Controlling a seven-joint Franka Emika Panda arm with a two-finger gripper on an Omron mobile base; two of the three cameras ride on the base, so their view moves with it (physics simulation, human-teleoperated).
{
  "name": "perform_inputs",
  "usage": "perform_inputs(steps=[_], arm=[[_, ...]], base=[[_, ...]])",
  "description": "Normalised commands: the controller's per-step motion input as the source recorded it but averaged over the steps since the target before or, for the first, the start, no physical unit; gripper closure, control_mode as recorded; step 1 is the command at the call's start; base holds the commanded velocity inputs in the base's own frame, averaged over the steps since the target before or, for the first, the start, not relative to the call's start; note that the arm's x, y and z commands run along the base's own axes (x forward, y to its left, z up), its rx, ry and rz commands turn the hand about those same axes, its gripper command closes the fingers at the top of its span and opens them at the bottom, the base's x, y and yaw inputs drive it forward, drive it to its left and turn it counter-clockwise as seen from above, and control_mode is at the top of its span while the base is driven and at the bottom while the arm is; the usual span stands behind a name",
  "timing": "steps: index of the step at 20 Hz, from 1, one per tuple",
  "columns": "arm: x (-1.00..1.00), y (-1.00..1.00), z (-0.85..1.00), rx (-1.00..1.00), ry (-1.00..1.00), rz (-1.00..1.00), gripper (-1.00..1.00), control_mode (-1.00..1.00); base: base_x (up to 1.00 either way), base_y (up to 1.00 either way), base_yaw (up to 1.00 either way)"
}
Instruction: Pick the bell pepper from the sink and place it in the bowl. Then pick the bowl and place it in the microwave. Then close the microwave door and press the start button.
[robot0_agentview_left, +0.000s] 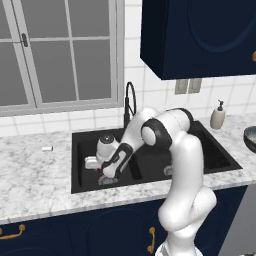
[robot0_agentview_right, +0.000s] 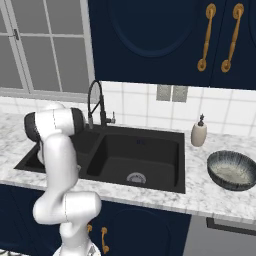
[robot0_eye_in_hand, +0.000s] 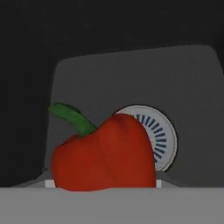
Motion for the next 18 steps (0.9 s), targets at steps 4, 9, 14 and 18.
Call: perform_inputs(steps=[4,9,14,18], arm=[[-0.47,0.00,1.00,0.05,-0.21,0.00,1.00,-1.00],[-0.36,0.21,1.00,0.04,-0.06,0.00,1.00,-1.00],[-0.14,0.02,1.00,0.05,-0.20,0.00,1.00,-1.00],[-0.10,0.02,1.00,0.06,-0.24,0.00,1.00,-1.00]], base=[[0.00,0.00,0.00],[0.00,0.00,0.00],[0.00,0.00,0.00],[0.00,0.00,0.00]])
